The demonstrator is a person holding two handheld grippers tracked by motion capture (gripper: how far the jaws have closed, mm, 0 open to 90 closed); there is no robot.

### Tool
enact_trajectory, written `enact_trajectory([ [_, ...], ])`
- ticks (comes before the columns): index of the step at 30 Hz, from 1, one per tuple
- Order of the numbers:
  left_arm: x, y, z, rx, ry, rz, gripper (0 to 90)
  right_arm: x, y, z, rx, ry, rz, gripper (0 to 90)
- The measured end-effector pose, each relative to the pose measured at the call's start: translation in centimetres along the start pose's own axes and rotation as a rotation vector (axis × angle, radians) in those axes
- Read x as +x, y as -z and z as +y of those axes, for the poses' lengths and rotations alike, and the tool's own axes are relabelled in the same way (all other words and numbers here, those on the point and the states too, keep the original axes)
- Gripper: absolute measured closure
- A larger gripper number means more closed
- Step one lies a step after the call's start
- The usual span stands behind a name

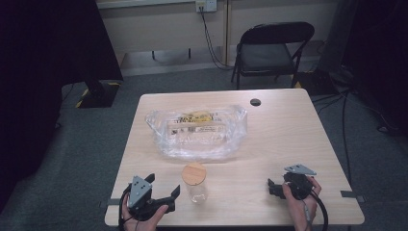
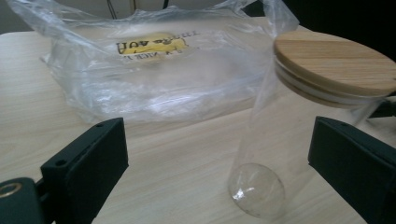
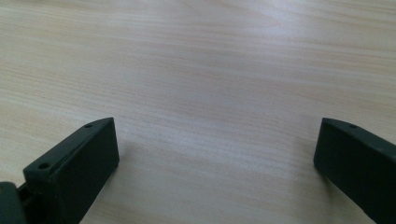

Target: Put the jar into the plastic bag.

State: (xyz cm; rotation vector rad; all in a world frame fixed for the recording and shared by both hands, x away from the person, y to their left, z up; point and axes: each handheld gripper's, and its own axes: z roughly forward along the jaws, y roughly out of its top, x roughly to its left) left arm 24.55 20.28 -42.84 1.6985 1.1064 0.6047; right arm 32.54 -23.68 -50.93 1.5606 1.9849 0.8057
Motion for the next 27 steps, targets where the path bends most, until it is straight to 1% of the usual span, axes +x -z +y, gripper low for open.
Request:
enact_trajectory([
  [2,-0.3,0.0,0.1,0.001,-0.009,-0.013,2.9,0.0,0.0,0.0,0.0,0.0,0.0,0.0],
  [4,-0.6,-0.1,0.2,-0.007,-0.023,-0.018,2.9,0.0,0.0,0.0,0.0,0.0,0.0,0.0],
  [7,-0.8,-0.3,0.2,0.004,-0.017,-0.035,2.9,0.0,0.0,0.0,0.0,0.0,0.0,0.0],
  [8,-0.9,-0.4,0.2,0.006,-0.02,-0.034,2.9,0.0,0.0,0.0,0.0,0.0,0.0,0.0],
  [11,-1.1,-0.9,0.0,0.013,-0.01,-0.042,2.9,0.0,0.0,0.0,0.0,0.0,0.0,0.0],
  [14,-1.5,-1.4,-0.3,0.015,-0.003,-0.064,2.7,0.0,0.0,0.0,0.0,0.0,0.0,0.0],
  [16,-1.8,-1.7,-0.3,0.023,-0.017,-0.076,2.3,0.0,0.0,0.0,0.0,0.0,0.0,0.0],
  [20,-2.3,-2.3,-0.2,0.036,-0.037,-0.085,2.1,0.0,0.0,0.0,0.0,0.0,0.0,0.0],
  [23,-2.5,-2.8,-0.3,0.046,-0.045,-0.08,2.1,0.0,0.0,0.0,0.0,0.0,0.0,0.0],
  [25,-2.5,-3.2,-0.5,0.06,-0.042,-0.089,1.6,0.0,0.0,0.0,0.0,0.0,0.0,0.0],
  [27,-2.7,-3.7,-0.8,0.053,-0.035,-0.094,1.0,0.0,0.0,0.0,0.0,0.0,0.0,0.0],
])
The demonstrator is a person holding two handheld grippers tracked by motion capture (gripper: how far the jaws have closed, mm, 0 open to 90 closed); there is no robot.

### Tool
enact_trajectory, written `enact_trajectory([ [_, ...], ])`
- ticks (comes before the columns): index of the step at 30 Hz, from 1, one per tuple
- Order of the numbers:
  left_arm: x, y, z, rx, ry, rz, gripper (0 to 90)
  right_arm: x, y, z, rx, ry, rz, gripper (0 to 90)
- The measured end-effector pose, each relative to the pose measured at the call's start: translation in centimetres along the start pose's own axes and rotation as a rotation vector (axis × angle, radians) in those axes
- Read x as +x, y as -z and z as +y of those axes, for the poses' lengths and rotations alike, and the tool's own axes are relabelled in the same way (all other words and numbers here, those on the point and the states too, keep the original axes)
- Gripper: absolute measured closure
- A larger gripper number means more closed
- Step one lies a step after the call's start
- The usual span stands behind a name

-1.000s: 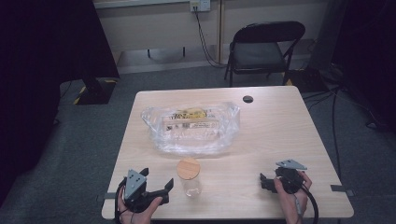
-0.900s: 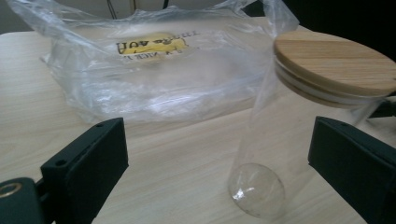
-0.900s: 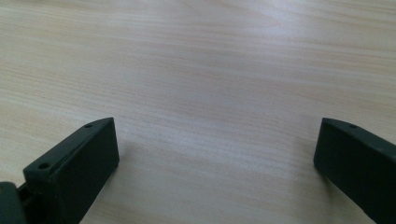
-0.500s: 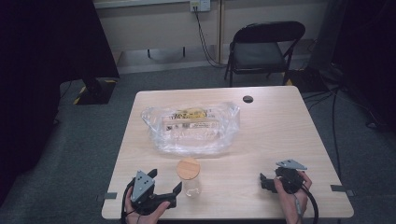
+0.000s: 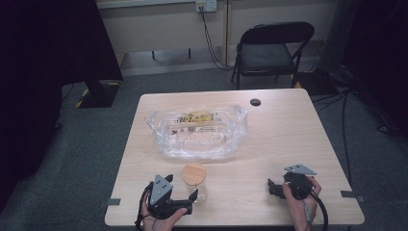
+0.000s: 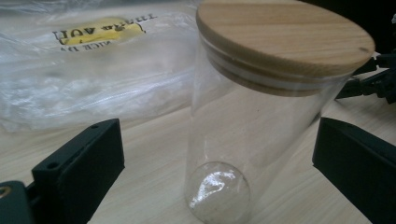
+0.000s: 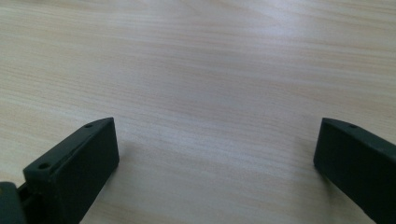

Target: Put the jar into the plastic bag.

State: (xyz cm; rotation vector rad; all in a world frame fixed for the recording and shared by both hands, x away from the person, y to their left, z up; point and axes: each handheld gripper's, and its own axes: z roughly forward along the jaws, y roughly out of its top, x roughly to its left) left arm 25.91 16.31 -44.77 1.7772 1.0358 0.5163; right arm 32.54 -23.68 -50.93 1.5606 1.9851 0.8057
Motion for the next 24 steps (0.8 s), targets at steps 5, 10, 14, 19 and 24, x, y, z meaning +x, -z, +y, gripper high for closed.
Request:
enact_trajectory([
  [5,-0.5,-0.8,-0.3,0.015,-0.018,-0.014,1.9,0.0,0.0,0.0,0.0,0.0,0.0,0.0],
  [10,-0.4,-1.6,-0.6,0.029,-0.029,-0.016,5.8,0.0,0.0,0.0,0.0,0.0,0.0,0.0],
  [14,-0.5,-2.2,-0.9,0.052,-0.036,-0.028,8.3,0.0,0.0,0.0,0.0,0.0,0.0,0.0],
  [19,-0.5,-2.7,-1.1,0.077,-0.027,-0.046,11.6,0.0,0.0,0.0,0.0,0.0,0.0,0.0],
  [24,-0.2,-3.8,-1.3,0.082,-0.01,-0.058,12.6,0.0,0.0,0.0,0.0,0.0,0.0,0.0],
])
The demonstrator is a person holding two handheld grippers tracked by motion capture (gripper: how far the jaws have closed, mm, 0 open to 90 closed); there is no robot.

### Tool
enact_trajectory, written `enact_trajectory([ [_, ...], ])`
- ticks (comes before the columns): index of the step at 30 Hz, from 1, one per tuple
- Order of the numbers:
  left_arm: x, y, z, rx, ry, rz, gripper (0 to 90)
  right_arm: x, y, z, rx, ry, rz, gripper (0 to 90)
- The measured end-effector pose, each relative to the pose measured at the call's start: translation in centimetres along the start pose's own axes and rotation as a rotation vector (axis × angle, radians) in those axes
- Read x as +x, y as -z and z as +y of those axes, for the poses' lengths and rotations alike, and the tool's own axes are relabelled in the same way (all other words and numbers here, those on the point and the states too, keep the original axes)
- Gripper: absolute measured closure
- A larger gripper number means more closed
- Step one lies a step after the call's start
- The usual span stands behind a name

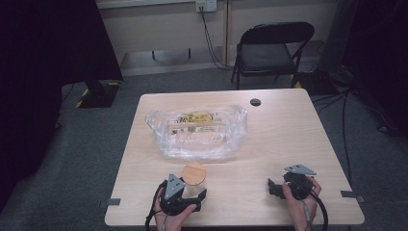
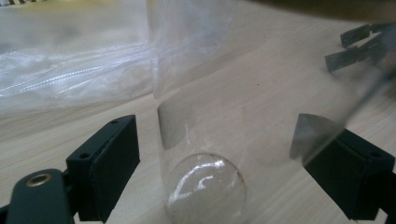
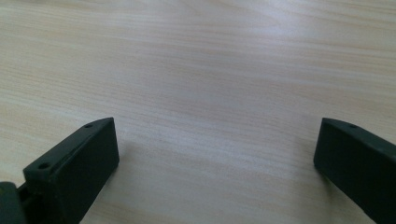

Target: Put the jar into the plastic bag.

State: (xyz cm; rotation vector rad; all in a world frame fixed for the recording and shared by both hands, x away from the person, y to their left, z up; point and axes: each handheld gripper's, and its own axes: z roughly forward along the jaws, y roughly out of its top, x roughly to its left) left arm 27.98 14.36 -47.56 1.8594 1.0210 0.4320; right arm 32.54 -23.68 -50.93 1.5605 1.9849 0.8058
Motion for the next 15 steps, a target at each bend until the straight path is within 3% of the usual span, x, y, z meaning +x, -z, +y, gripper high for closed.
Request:
enact_trajectory([
  [5,-0.17,-0.57,0.06,0.009,-0.013,-0.018,15.5,0.0,0.0,0.0,0.0,0.0,0.0,0.0],
  [9,-0.23,-0.72,0.0,0.005,-0.021,-0.016,21.2,0.0,0.0,0.0,0.0,0.0,0.0,0.0],
  [15,-0.21,-0.68,-0.04,-0.001,-0.038,-0.011,22.7,0.0,0.0,0.0,0.0,0.0,0.0,0.0],
])
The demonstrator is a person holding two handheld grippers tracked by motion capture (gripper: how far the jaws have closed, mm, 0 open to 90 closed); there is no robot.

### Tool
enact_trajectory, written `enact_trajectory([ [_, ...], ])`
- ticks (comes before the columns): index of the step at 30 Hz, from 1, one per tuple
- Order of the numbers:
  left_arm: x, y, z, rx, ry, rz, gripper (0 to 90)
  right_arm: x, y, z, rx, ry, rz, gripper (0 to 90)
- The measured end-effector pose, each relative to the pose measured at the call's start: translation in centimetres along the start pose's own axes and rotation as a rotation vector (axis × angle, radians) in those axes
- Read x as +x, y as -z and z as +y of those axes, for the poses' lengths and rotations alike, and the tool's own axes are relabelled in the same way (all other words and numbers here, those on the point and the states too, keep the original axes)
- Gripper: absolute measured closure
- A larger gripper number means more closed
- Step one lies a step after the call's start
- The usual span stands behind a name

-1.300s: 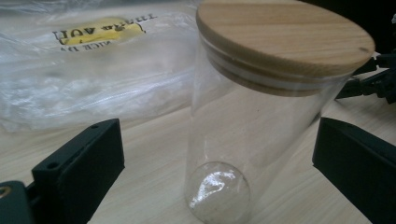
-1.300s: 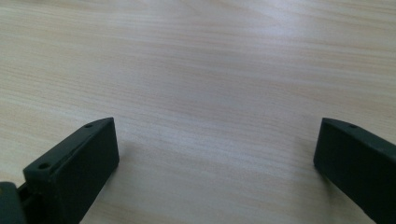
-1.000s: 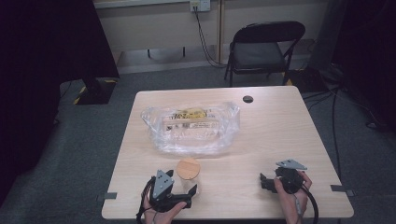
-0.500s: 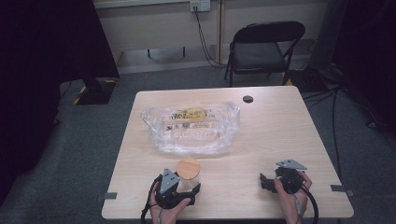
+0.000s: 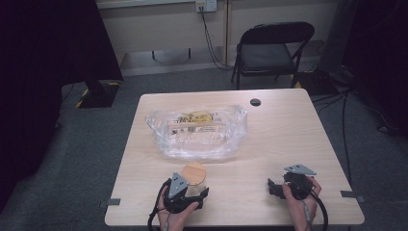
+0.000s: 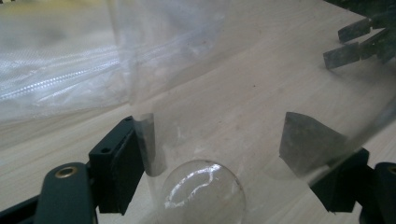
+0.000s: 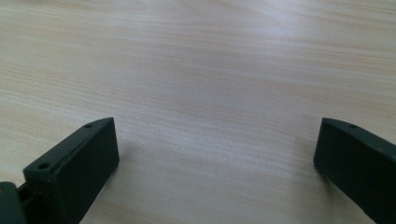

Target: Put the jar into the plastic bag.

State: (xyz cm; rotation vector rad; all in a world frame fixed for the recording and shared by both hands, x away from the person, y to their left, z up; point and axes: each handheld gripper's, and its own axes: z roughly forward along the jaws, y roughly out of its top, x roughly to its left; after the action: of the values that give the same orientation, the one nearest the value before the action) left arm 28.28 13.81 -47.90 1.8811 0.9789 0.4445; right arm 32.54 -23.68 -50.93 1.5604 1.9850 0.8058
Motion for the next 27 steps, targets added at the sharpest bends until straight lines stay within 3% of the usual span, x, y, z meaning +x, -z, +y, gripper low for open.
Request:
enact_trajectory([
  [7,-0.1,0.2,0.0,-0.018,-0.001,0.029,24.6,0.0,0.0,0.0,0.0,0.0,0.0,0.0],
  [27,0.5,1.2,0.4,-0.052,0.016,0.038,25.1,0.0,0.0,0.0,0.0,0.0,0.0,0.0],
])
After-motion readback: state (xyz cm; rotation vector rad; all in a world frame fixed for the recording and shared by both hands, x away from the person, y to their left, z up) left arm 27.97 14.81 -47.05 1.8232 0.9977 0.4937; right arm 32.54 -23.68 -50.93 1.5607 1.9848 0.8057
